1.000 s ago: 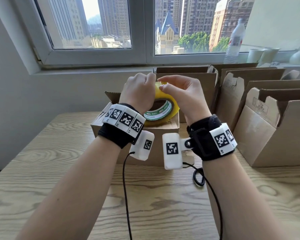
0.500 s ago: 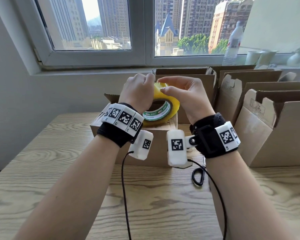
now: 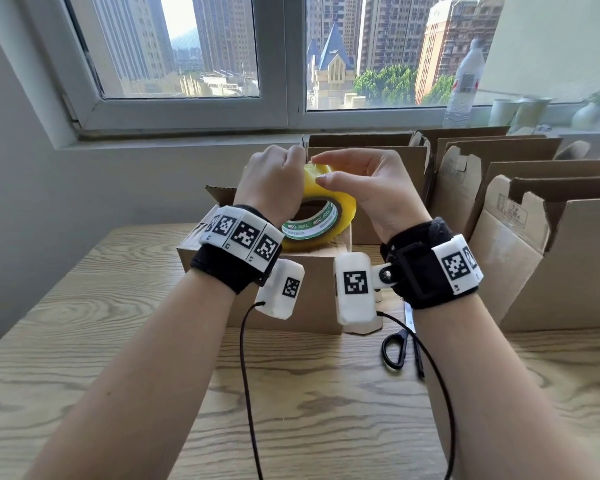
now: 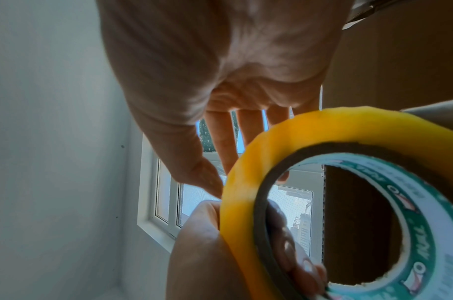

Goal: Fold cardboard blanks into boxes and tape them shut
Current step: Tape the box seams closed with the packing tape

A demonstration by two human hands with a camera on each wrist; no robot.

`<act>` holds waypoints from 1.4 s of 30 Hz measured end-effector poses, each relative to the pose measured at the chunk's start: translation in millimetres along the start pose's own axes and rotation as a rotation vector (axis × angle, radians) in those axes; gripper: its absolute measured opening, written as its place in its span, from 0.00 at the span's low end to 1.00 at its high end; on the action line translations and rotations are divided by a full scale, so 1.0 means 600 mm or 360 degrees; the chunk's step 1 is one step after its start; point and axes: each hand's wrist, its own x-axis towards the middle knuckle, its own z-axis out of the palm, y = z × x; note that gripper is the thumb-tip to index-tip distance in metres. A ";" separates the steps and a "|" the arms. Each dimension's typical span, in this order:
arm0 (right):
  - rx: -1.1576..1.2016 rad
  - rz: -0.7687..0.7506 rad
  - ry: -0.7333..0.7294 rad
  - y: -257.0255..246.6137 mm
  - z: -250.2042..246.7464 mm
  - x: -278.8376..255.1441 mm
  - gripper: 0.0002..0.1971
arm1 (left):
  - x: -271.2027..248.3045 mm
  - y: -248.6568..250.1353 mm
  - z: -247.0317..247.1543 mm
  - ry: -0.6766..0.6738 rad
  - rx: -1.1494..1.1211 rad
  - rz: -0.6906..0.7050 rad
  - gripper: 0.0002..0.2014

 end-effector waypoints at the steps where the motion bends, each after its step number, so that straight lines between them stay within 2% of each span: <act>1: 0.0008 -0.0001 -0.0009 0.000 0.000 0.000 0.14 | 0.000 0.001 0.000 -0.0004 -0.0017 -0.0009 0.18; 10: 0.0041 -0.0002 -0.0012 0.001 -0.003 0.002 0.12 | 0.005 0.001 0.004 -0.0045 0.0037 -0.0022 0.18; 17: 0.0000 -0.0025 0.0076 0.001 0.005 0.000 0.14 | 0.005 -0.002 0.004 -0.0014 -0.0105 -0.0092 0.17; 21: -0.0016 -0.0071 0.0122 0.003 0.008 -0.003 0.11 | 0.007 -0.001 0.001 -0.0053 -0.0071 -0.0086 0.16; 28: -0.0070 -0.0041 -0.0004 -0.001 -0.002 -0.001 0.15 | 0.006 -0.005 0.000 -0.0058 -0.0071 -0.0060 0.20; 33: -0.0076 -0.0041 -0.0071 -0.006 -0.012 -0.007 0.15 | -0.004 0.001 -0.002 -0.0015 -0.0041 0.0009 0.18; 42: -0.0166 -0.0031 -0.0138 -0.018 -0.019 -0.010 0.12 | -0.006 0.002 0.003 0.0001 -0.0110 -0.0011 0.21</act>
